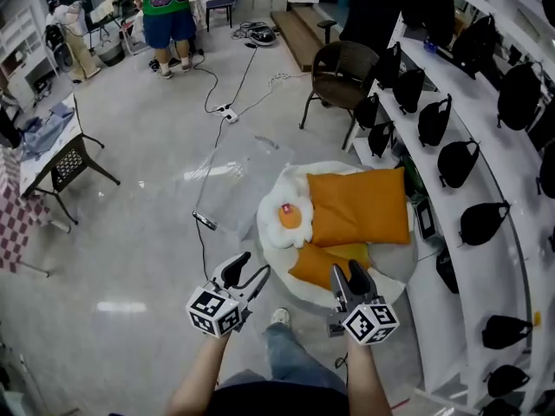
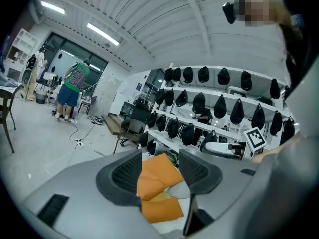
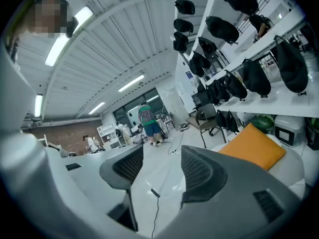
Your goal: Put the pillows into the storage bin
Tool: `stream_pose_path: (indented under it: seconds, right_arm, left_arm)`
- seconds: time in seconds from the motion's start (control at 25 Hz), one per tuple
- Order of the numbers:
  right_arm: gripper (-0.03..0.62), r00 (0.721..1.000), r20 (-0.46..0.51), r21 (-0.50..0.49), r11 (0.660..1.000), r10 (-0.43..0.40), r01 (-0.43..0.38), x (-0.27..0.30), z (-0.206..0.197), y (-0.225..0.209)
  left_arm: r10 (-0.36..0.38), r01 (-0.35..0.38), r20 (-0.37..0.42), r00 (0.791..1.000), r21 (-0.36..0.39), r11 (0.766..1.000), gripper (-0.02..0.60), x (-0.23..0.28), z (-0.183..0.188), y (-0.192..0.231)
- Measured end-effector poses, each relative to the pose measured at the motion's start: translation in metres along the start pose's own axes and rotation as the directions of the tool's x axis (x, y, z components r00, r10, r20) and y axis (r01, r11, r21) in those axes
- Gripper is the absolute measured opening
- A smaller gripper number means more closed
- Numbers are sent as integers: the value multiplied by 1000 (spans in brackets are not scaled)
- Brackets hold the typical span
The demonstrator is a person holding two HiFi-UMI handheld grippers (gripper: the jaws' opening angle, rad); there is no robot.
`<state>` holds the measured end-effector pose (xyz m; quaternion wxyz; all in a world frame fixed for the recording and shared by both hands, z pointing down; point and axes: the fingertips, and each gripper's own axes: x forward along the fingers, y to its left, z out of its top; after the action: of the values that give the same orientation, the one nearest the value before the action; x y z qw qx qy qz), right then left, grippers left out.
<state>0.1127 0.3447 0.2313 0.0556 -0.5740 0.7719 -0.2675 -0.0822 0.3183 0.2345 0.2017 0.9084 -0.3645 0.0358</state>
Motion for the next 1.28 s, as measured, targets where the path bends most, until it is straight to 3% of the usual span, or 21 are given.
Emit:
stream_pose_path:
  seconds: [0.36,0.84,1.28]
  right_arm:
    - [219,999,-42,8,1000,13,-13,85,31,-40]
    - [220,999,-33,24,1000,-9,10,107,48,-62]
    - [219,997,-25,59,996,-69,70,121,49,-84]
  left_arm:
    - [37,-38,-8,999,-34,999,229,74,23,52]
    - [23,-24,-30,999,-22,999,229,107,38,62]
    - [6,-7,-93,996,-9,1000,235,132,30,78]
